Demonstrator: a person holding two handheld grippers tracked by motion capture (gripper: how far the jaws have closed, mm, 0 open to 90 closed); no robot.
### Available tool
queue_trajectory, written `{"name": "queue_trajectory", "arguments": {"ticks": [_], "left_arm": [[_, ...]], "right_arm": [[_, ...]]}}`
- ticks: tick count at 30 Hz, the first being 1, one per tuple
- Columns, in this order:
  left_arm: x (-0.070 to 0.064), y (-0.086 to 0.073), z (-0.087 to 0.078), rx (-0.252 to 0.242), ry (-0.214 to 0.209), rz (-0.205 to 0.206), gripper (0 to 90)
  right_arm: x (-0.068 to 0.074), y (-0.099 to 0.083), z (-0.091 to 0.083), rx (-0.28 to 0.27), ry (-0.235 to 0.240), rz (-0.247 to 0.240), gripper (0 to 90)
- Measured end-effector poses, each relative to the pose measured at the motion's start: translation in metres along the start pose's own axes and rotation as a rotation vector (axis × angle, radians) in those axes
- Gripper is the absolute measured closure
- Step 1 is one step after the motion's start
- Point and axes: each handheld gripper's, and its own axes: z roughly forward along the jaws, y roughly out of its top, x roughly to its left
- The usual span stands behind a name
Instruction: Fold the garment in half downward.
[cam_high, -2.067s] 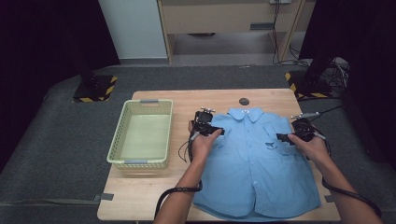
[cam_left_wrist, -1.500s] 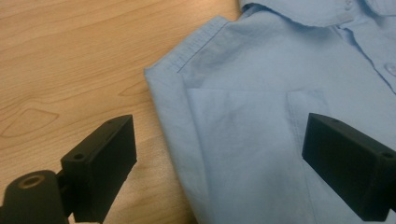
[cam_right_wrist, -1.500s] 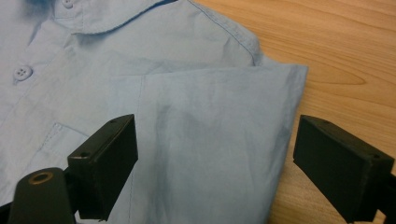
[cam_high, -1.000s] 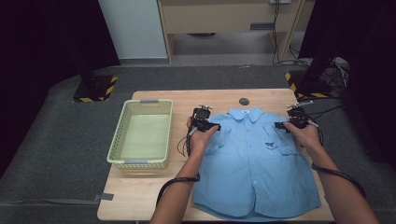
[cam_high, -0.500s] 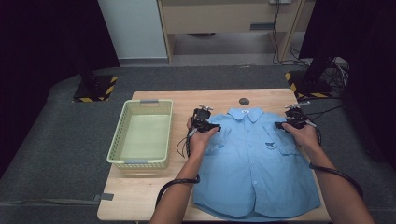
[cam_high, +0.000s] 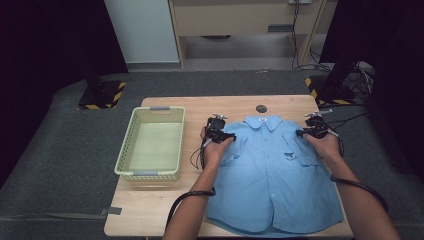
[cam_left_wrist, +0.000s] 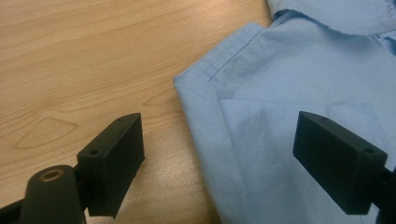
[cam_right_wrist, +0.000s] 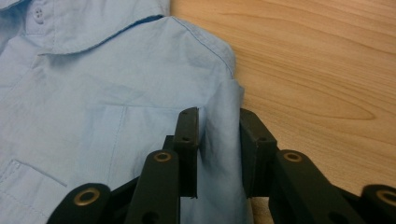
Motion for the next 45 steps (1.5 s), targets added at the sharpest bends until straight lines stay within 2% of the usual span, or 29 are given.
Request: {"name": "queue_trajectory", "arguments": {"ticks": [4,7,10,12,15,20,24,28,31,32,34,42,45], "left_arm": [[-0.001,0.001,0.006,-0.002,0.001,0.003,16.1],[-0.003,0.004,0.009,-0.005,-0.017,0.007,16.6],[-0.003,0.006,0.012,-0.015,-0.025,0.008,16.9],[-0.005,0.006,0.012,-0.014,-0.015,0.03,17.8],[-0.008,0.005,0.012,-0.013,0.017,0.064,24.2],[-0.012,0.004,0.007,-0.009,0.027,0.058,40.2],[-0.019,0.004,0.005,-0.002,0.018,0.066,59.5],[-0.025,0.004,0.004,0.003,-0.004,0.073,77.8],[-0.022,0.004,0.004,0.005,-0.044,0.039,84.8],[-0.02,0.003,0.004,0.003,-0.061,0.022,86.3],[-0.016,0.003,0.003,0.007,-0.067,0.012,88.2],[-0.017,0.007,-0.004,-0.005,-0.076,0.03,89.5],[-0.017,0.009,-0.009,-0.025,-0.077,0.022,89.5]], "right_arm": [[0.0,0.0,0.0,0.0,0.006,-0.004,74.2],[0.0,0.0,0.0,0.001,0.011,-0.005,75.5],[0.001,0.0,0.0,0.004,0.027,-0.022,81.6],[0.001,0.001,0.0,0.007,0.032,-0.017,82.8],[0.002,0.001,0.0,0.008,0.03,-0.008,84.3],[0.005,0.002,0.001,0.009,0.031,-0.012,86.9],[0.009,0.004,0.0,0.029,0.034,-0.018,87.9],[0.013,0.004,-0.001,0.03,0.031,-0.03,88.3],[0.014,0.006,-0.003,0.026,0.035,-0.036,88.4],[0.015,0.006,-0.004,0.026,0.039,-0.038,88.4],[0.016,0.008,-0.006,0.028,0.047,-0.05,88.5],[0.019,0.016,-0.015,0.005,0.065,-0.058,88.7],[0.019,0.018,-0.018,0.002,0.061,-0.064,88.7]]}}
